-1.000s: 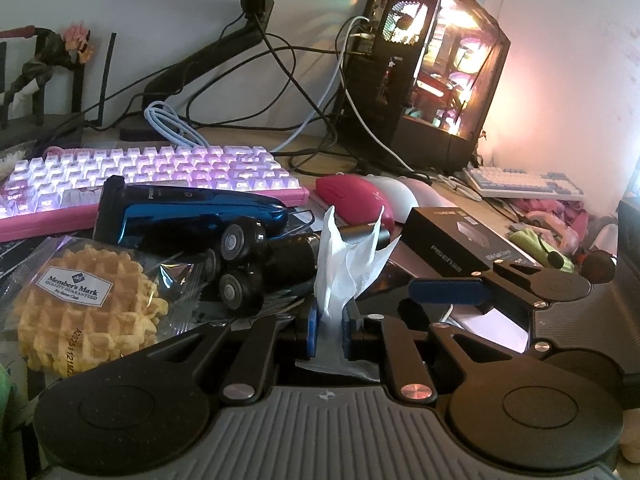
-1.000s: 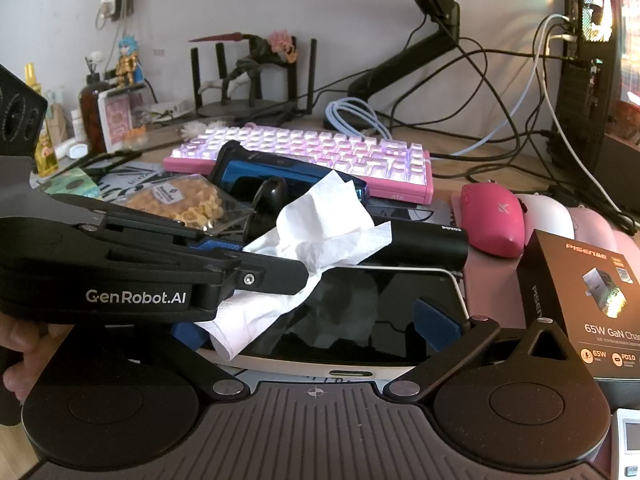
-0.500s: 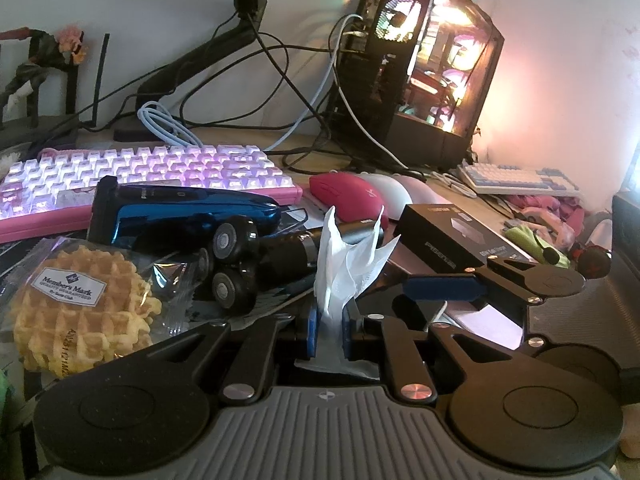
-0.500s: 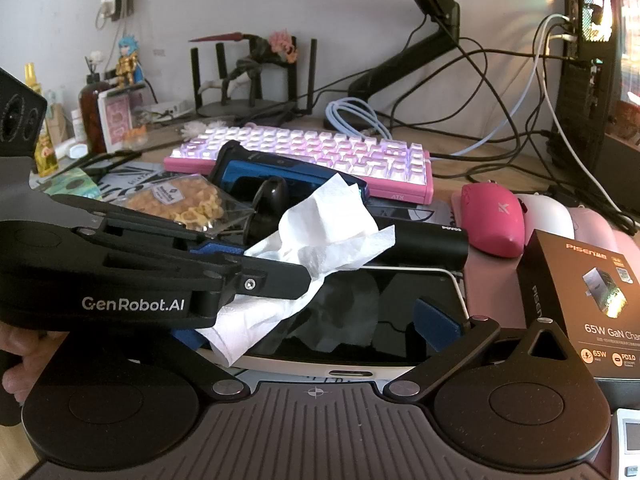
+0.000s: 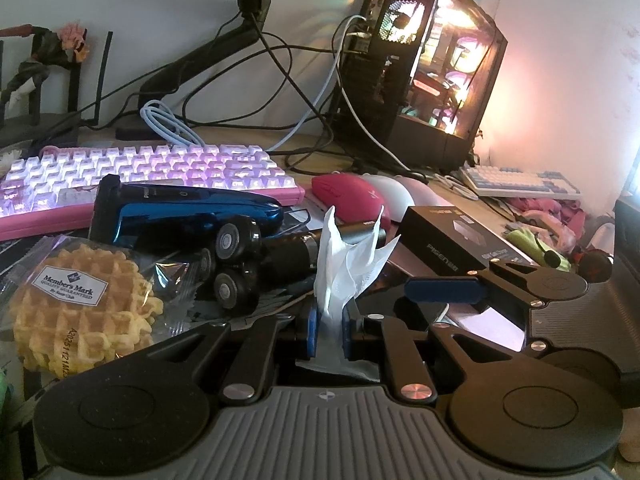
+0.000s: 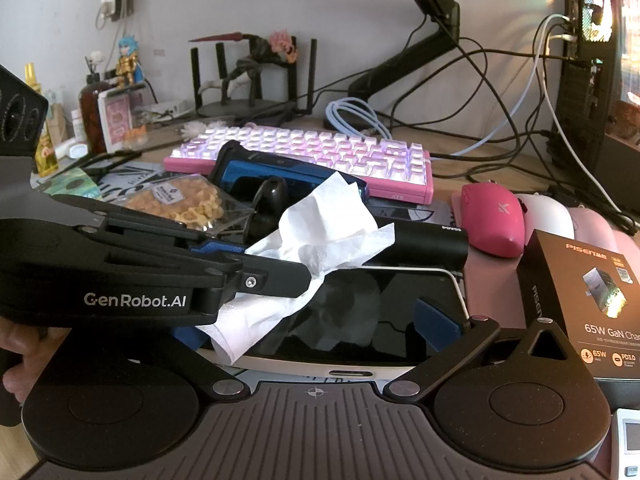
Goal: Clean container
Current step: 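Wipe the white tissue across the phone screen with the left gripper, then keep pressing and rubbing the tissue on the phone screen with the left gripper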
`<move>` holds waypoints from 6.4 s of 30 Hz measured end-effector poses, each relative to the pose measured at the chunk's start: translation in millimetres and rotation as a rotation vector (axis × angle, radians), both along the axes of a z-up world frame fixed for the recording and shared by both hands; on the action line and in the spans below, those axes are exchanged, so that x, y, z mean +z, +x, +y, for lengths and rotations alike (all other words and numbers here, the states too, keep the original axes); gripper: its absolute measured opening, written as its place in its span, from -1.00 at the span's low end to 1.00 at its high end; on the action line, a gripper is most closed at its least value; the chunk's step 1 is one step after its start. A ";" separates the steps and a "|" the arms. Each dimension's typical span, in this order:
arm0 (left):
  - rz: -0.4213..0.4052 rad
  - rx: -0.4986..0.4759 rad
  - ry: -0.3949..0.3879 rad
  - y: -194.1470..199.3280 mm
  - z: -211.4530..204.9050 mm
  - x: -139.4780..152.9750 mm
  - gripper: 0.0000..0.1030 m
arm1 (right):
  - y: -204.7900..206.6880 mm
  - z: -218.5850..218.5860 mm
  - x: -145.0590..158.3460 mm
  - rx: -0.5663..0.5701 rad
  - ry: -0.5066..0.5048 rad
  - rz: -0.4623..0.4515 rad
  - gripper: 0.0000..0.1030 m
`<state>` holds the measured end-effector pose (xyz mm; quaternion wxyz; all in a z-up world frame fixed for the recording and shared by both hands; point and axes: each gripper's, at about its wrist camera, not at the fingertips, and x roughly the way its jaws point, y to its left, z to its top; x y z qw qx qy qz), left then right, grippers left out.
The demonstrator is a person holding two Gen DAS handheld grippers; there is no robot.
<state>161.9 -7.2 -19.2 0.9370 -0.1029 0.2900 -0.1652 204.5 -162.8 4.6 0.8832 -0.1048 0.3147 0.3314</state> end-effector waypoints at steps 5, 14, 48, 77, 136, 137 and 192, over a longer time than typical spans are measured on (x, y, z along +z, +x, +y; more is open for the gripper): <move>-0.002 -0.017 0.006 -0.7 -2.7 0.6 -0.69 | 0.0 0.1 0.0 0.000 0.000 0.000 1.00; 0.000 -0.008 -0.003 0.1 0.9 -0.8 -0.70 | 0.1 0.0 0.1 0.000 0.000 0.000 1.00; 0.001 0.013 0.002 0.1 -1.5 0.4 -0.69 | -1.0 0.7 -0.2 0.002 -0.001 -0.001 1.00; -0.002 0.010 0.022 -0.2 -5.3 1.5 -0.69 | -1.1 0.6 -0.1 0.002 0.000 -0.001 1.00; -0.002 0.005 0.006 1.3 -2.0 -0.3 -0.69 | -1.2 0.6 -0.3 0.002 0.000 -0.001 1.00; -0.002 0.004 0.006 1.4 -1.8 -0.3 -0.69 | -1.2 0.6 -0.3 0.002 0.000 -0.001 1.00; -0.001 -0.011 0.002 0.0 -4.6 0.1 -0.69 | -1.2 0.4 -0.4 0.003 0.000 -0.001 1.00</move>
